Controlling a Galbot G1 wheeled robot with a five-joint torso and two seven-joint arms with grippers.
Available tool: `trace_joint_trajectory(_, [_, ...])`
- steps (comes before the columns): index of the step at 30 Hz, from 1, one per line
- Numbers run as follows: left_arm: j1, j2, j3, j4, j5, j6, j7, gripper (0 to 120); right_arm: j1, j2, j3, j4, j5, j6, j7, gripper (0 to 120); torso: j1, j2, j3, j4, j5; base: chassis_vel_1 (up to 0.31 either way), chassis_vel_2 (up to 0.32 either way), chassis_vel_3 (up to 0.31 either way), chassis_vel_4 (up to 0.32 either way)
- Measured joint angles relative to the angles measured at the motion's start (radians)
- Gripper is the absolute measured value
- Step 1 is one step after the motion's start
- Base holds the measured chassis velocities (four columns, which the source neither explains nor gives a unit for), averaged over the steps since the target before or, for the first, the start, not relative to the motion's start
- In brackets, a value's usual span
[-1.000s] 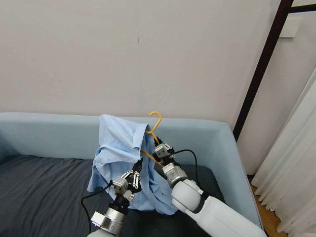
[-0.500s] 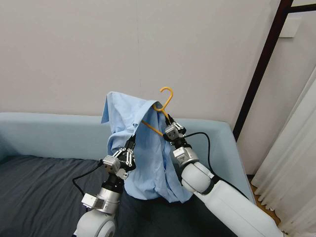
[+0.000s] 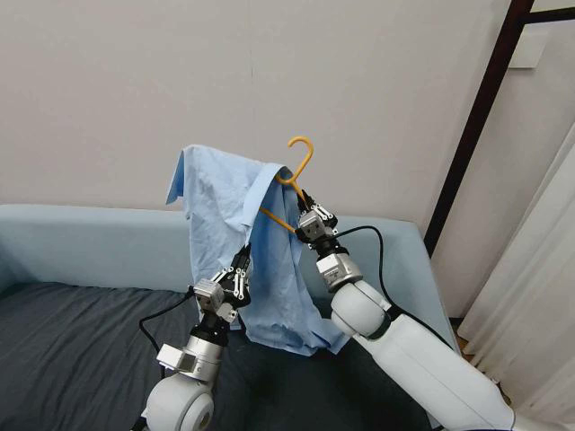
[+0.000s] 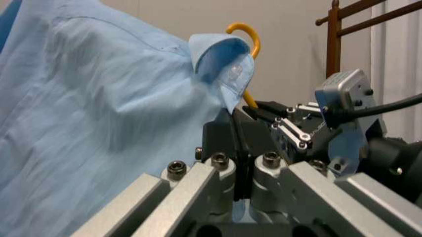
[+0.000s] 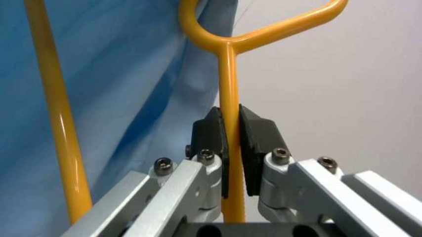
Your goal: Pick up the clothes from the sofa and hang them on the clothes hanger.
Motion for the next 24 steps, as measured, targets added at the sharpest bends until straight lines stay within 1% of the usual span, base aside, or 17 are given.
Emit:
trace_joint_trajectory(5, [-0.017,-0.04,0.012,0.004,0.012,0.018,-0.024,0,-0.028,0.016,0.004,-0.012,-0.061,0.02,-0.001,5,0.0,0.0,0.0,0.0,0.0,0.0,0.0,0.0,0.0])
trace_joint_trajectory(11, [-0.039,-0.058,0.011,0.013,0.017,0.025,-0.034,0,-0.055,0.023,0.029,-0.01,-0.13,0.068,-0.013,5,0.0,0.0,0.0,0.0,0.0,0.0,0.0,0.0,0.0])
trace_joint_trajectory(19, [-0.025,-0.065,0.012,0.016,0.048,0.025,-0.045,0,-0.091,0.011,0.045,-0.007,-0.175,0.114,-0.028,5,0.0,0.0,0.0,-0.0001,0.0,0.0,0.0,0.0,0.0])
trace_joint_trajectory(23, [0.001,-0.063,0.02,0.018,0.078,0.003,-0.047,0,-0.093,0.011,0.052,-0.003,-0.175,0.128,-0.03,5,0.0,0.0,0.0,-0.0001,-0.0002,0.0,0.0,0.0,0.0])
trace_joint_trajectory(24, [0.013,-0.055,0.019,0.017,0.091,-0.007,-0.05,3,-0.093,0.011,0.055,-0.001,-0.176,0.134,-0.032,5,0.0,0.0,0.0,-0.0001,-0.0002,0.0,0.0,0.0,0.0])
